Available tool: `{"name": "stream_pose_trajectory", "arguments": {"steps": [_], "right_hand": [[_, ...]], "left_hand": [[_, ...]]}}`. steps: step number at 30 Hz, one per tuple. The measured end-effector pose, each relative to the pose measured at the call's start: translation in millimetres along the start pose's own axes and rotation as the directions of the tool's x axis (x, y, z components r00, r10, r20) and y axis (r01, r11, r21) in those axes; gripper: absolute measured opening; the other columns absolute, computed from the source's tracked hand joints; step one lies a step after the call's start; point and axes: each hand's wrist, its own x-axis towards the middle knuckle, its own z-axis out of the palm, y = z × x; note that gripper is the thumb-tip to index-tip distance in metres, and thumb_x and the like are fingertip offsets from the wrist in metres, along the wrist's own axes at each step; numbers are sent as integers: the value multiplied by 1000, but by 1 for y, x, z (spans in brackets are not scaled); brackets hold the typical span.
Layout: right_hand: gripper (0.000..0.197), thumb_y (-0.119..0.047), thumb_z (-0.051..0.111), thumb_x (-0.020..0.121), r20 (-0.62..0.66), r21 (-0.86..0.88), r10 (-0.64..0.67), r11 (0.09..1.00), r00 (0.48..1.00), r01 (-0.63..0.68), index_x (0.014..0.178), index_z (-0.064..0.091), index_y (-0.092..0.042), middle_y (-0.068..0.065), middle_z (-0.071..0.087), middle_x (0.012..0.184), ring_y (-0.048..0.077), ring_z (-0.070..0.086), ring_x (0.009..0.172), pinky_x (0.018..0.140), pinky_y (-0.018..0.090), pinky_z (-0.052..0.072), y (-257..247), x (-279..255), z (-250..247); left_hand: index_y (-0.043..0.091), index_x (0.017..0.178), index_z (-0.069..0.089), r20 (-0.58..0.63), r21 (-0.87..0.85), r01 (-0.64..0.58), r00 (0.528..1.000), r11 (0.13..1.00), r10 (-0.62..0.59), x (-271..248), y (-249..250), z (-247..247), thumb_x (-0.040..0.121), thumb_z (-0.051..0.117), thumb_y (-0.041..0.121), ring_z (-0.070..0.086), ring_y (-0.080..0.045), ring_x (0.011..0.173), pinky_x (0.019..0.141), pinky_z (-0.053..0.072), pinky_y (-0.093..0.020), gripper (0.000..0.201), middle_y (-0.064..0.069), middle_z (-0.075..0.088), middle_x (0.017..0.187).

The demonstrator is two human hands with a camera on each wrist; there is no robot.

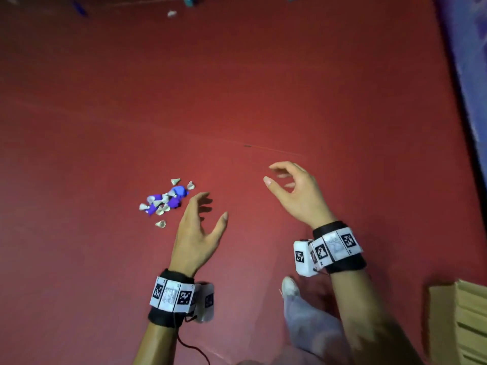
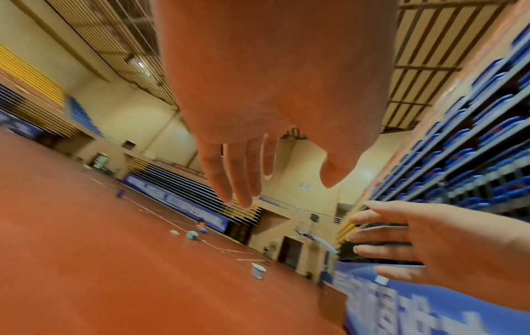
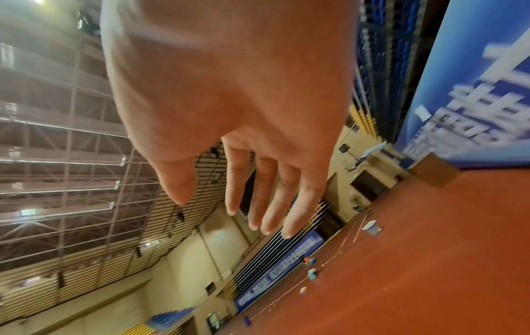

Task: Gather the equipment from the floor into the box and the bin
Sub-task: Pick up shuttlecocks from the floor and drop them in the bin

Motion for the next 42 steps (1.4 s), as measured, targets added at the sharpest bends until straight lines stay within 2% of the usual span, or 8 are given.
{"name": "stream_pose_trajectory", "arguments": {"steps": [4,8,16,19,24,28,36,42], "right_hand": [[27,-43,72,92,144,46,-63,997,988,57,116,66,-33,-14,65,115,-1,63,108,87,28,55,1,109,67],[25,-40,73,92,232,118,-114,989,966,88,115,67,-31,-12,67,114,0,64,107,83,27,55,-9,197,138],[23,-31,75,91,444,186,-148,980,884,70,113,68,-31,-12,69,114,0,65,101,87,31,57,-31,277,319],[23,-36,74,90,482,183,-135,982,865,51,112,67,-33,-11,68,114,5,66,104,89,38,58,-34,301,392],[21,-39,72,91,454,168,-141,983,880,71,110,68,-34,-12,67,113,4,65,105,92,44,57,-51,357,506],[19,-39,71,91,456,134,-108,990,883,52,110,67,-34,-12,68,114,5,66,106,92,44,57,-64,389,562],[17,-31,73,92,471,17,-1,1000,882,-7,109,69,-30,-12,67,114,-4,64,102,91,36,56,-57,466,617],[21,-39,72,93,523,-110,113,992,845,-64,112,65,-33,-10,66,122,8,65,107,93,33,52,-21,561,649]], "left_hand": [[27,138,50,-142,82,143,981,986,-131,50,-52,-40,91,75,37,63,-4,112,94,55,-36,54,12,62,126],[26,141,49,-281,169,304,927,938,-250,78,-91,-85,91,75,40,60,0,113,94,54,-34,58,15,60,127],[25,138,51,-459,151,539,781,829,-424,89,-185,-172,92,71,46,61,-5,115,98,55,-42,54,13,59,130],[26,136,52,-480,136,561,758,817,-441,104,-234,-201,91,70,47,61,-4,114,97,55,-42,53,14,59,128],[27,138,50,-448,163,566,772,808,-451,165,-322,-270,92,70,48,59,-5,113,95,56,-41,54,12,58,130],[25,138,51,-391,179,517,818,837,-422,233,-368,-321,93,69,47,59,-4,112,94,55,-38,54,10,58,130],[27,136,51,-276,146,443,877,884,-394,360,-438,-347,92,67,47,60,-2,110,93,56,-37,51,13,58,131],[27,137,50,-235,172,421,896,891,-378,452,-485,-349,93,67,49,60,-1,109,93,56,-36,51,13,58,131]]}}
